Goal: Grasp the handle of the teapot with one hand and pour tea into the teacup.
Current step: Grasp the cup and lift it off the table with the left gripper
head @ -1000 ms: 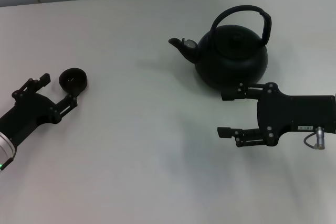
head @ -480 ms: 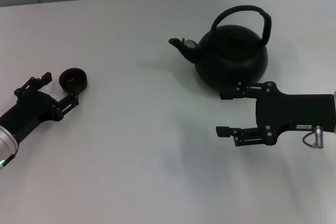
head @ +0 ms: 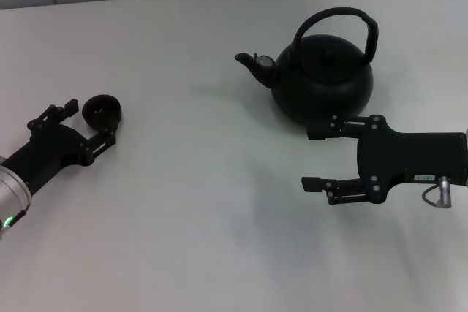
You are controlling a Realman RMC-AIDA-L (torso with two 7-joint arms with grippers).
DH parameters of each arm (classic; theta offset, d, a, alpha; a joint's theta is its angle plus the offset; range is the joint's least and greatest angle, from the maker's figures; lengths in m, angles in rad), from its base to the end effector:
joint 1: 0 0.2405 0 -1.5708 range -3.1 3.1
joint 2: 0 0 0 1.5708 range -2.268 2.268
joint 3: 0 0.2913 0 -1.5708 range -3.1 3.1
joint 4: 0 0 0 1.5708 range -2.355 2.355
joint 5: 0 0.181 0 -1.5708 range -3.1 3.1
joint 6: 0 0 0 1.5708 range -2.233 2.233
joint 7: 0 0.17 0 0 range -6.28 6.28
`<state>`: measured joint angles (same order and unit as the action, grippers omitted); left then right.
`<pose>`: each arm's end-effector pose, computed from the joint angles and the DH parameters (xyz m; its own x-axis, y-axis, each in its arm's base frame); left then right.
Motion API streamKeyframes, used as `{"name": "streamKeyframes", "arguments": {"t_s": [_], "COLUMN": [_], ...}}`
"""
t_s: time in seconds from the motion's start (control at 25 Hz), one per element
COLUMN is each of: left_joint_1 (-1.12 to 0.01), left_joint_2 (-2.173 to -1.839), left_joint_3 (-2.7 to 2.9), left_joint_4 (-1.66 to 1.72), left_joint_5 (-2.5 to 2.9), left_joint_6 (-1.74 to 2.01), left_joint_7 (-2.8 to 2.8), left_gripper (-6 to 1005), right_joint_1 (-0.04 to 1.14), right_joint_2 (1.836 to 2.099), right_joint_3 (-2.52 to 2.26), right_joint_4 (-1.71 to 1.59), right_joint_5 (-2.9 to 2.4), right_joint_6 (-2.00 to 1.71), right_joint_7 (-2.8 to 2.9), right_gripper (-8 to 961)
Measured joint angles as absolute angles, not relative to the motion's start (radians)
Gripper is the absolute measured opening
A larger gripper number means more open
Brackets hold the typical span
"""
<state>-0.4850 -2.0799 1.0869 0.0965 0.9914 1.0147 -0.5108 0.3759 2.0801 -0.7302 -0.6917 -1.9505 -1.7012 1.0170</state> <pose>-0.3328 0.3437 -0.0799 0.8138 0.2201 0.5379 0.5578 -0.5556 -0.6166 0.2831 0.2753 -0.0372 0.8660 -0.0716 -0.4949 -0.2063 -0.9527 -0.2232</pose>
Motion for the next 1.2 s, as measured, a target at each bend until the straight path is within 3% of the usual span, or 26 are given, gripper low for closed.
{"name": "streamKeyframes", "arguments": {"t_s": [1.2], "left_joint_1": [-0.499], "left_joint_2": [-2.08], "left_joint_3": [1.094], "left_joint_4": [0.093], "left_joint_5": [0.994], "left_joint_6": [1.003], "left_joint_7": [-0.511], "left_gripper": [713], "right_joint_1": [0.378], "right_joint_2": [2.082], "right_joint_3": [-0.73], "right_joint_4": [-0.692], "right_joint_5": [-1.948], "right_joint_6": [-1.71], "right_joint_7": [1.015], "right_gripper": [784]}}
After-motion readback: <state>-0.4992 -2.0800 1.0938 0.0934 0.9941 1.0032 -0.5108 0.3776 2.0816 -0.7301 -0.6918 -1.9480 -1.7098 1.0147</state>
